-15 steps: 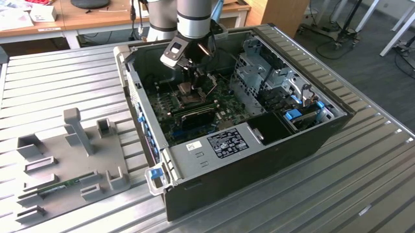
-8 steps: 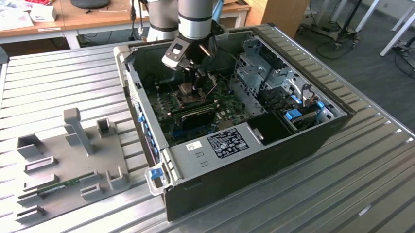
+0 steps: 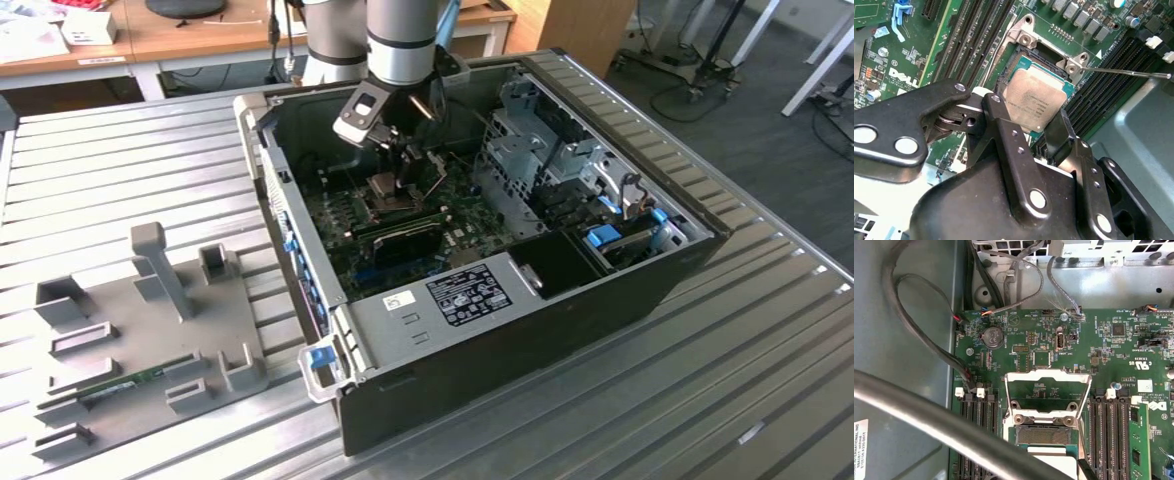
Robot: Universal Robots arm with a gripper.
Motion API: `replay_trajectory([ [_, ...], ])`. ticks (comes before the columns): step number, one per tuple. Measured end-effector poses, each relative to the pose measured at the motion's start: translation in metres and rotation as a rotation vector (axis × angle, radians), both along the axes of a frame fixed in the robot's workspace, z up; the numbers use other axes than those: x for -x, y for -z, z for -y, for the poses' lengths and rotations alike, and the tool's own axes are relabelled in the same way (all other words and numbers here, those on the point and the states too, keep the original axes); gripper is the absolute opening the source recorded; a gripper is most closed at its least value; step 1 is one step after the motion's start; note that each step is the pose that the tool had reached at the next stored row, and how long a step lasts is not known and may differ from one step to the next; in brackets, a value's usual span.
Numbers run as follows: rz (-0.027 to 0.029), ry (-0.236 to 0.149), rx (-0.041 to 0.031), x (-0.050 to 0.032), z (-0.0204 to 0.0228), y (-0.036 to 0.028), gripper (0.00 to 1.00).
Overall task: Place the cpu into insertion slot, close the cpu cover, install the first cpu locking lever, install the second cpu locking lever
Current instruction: 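Place the cpu into insertion slot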
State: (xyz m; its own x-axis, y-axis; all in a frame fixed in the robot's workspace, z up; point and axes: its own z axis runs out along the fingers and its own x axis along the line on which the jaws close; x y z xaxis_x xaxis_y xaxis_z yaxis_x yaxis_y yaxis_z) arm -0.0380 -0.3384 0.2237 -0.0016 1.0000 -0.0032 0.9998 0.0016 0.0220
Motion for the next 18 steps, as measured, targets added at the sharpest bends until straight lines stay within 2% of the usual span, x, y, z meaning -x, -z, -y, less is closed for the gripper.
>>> replay_trajectory([
  [18, 0.0001, 0.002, 0.0001, -0.0035, 0.0000, 0.0153, 0.54],
])
